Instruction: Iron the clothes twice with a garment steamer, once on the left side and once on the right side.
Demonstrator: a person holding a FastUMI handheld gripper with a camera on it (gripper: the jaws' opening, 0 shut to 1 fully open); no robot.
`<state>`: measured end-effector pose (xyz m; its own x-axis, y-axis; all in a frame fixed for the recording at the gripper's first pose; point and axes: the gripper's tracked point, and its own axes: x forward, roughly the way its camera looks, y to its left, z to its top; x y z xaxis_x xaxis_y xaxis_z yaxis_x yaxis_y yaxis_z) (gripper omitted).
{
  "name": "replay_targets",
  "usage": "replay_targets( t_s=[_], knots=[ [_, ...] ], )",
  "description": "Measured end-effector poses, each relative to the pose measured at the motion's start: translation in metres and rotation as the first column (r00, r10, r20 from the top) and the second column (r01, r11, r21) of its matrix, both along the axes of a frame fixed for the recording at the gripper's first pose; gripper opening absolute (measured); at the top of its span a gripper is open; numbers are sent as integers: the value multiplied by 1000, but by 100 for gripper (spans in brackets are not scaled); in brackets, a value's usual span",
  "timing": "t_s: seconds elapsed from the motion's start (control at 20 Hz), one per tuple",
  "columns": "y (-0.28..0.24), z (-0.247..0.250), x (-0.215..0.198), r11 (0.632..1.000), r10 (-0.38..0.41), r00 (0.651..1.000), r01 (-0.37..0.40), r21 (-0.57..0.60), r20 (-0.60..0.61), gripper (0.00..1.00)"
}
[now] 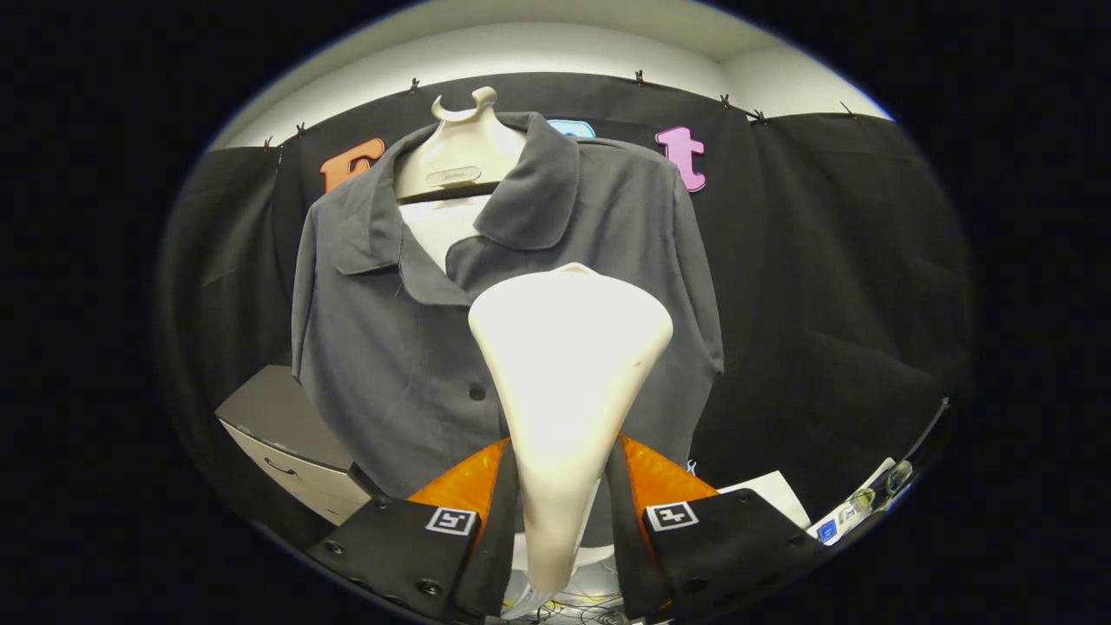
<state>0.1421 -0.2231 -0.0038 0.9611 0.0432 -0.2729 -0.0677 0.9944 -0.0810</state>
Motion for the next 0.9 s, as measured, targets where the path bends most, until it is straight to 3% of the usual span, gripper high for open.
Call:
replay_targets(
  t_s=[0.45,0.9],
  knots=[
    [-18,30,39,1000,1,999,0,-21,36,57],
    [-26,25,64,1000,-11,999,11,9,37,57]
  ],
)
